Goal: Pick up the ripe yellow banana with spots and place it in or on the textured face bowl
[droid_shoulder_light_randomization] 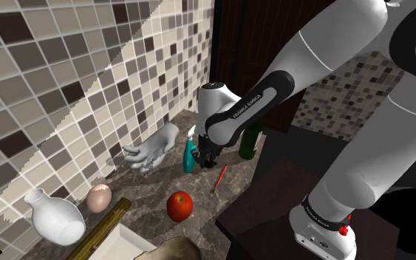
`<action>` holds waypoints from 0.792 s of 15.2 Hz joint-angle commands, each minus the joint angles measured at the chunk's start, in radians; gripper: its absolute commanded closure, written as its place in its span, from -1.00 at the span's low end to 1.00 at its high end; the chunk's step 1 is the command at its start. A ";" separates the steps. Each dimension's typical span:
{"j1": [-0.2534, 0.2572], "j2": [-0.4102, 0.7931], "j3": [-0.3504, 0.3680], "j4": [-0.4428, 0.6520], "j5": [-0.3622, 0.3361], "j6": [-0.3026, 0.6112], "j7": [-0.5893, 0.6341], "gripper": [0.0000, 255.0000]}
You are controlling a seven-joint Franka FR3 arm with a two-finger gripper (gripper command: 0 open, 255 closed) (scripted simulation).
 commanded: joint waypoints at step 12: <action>0.009 -0.163 -0.012 0.048 0.061 -0.205 -0.041 1.00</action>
